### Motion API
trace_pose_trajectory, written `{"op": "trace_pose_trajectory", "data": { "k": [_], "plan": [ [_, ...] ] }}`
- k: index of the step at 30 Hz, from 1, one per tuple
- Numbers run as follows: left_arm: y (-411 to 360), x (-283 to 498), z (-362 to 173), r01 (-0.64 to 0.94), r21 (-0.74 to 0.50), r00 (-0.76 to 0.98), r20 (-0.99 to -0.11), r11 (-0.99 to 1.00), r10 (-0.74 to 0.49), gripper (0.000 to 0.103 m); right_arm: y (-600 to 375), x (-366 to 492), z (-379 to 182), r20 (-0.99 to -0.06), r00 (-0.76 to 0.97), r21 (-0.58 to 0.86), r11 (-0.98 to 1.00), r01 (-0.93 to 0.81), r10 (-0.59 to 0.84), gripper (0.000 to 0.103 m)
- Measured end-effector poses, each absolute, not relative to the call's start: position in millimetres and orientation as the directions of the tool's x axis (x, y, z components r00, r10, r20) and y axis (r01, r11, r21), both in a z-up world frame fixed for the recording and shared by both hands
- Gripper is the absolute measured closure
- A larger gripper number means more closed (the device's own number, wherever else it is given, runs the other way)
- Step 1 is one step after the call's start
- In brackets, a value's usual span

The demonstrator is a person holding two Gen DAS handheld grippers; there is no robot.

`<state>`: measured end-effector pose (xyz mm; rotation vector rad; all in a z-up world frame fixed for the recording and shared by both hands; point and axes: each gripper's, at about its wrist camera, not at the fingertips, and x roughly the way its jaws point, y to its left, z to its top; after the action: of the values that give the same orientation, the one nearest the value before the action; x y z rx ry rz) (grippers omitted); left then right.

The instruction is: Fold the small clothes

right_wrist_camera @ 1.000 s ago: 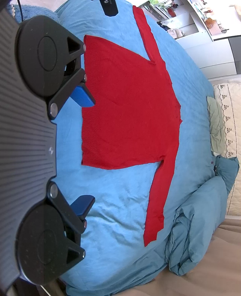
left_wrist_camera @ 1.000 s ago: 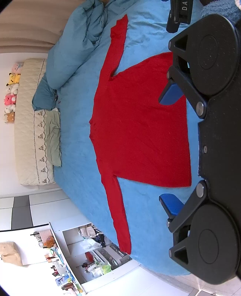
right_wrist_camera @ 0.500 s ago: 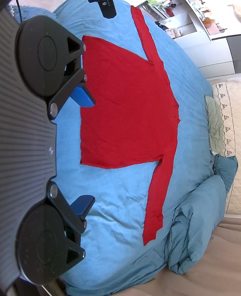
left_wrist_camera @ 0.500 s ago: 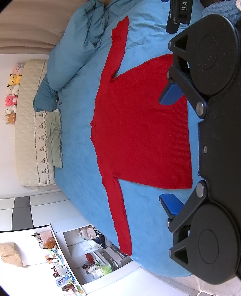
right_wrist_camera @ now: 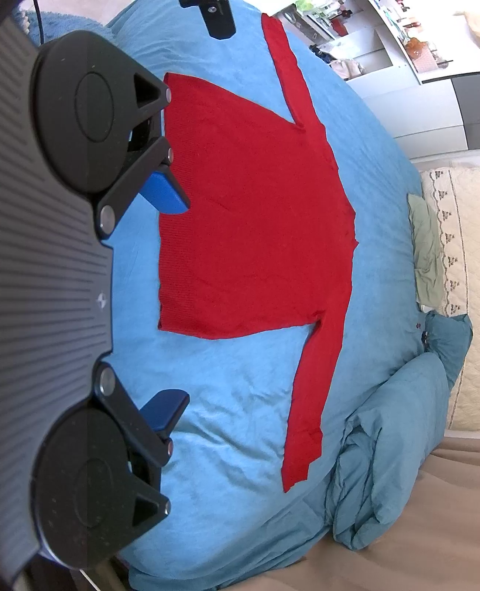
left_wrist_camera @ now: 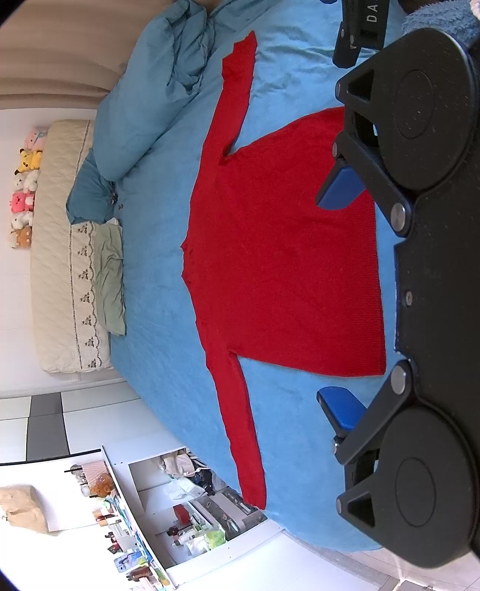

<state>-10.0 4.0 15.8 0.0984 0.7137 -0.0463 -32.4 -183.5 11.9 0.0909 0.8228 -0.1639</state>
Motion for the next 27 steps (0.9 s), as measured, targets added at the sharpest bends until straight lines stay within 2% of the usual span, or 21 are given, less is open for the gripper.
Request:
{"op": "trace_pose_trajectory", "data": {
  "k": [27],
  "plan": [
    [5.6, -13.4, 17.7, 0.077, 0.050, 0.757, -0.653, 0.996, -0.026, 0.000, -180.1, -33.8, 11.4, -0.733, 0.673, 0.020, 0.984, 0.175, -0.105, 0.000]
  ]
}}
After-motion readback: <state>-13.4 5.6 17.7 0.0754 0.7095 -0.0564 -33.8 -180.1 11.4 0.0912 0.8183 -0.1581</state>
